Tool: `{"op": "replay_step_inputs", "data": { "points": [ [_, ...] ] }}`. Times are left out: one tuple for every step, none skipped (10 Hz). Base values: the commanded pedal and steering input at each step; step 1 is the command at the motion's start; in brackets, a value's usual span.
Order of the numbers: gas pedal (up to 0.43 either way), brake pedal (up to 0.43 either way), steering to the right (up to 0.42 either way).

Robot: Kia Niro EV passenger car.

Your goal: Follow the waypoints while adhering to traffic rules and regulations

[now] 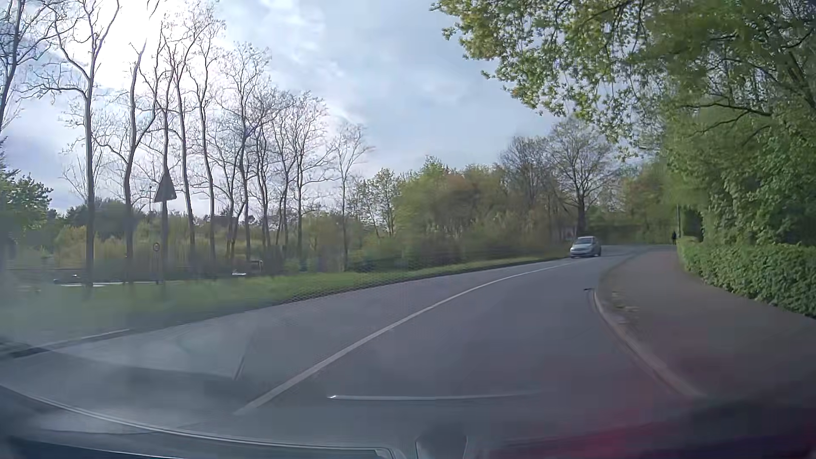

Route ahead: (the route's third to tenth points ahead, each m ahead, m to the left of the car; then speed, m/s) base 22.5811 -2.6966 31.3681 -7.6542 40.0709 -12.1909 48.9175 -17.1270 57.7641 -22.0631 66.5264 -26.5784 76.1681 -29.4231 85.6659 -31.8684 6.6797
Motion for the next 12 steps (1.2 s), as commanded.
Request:
{"op": "replay_step_inputs", "data": {
  "points": [
    [0.157, 0.000, 0.140],
    [0.157, 0.000, 0.140],
    [0.157, 0.000, 0.139],
    [0.157, 0.000, 0.135],
    [0.157, 0.000, 0.133],
    [0.157, 0.000, 0.126],
    [0.157, 0.000, 0.121],
    [0.157, 0.000, 0.120],
    [0.169, 0.000, 0.120],
    [0.197, 0.000, 0.120],
    [0.197, 0.000, 0.116],
    [0.197, 0.000, 0.108]
  ]
}}
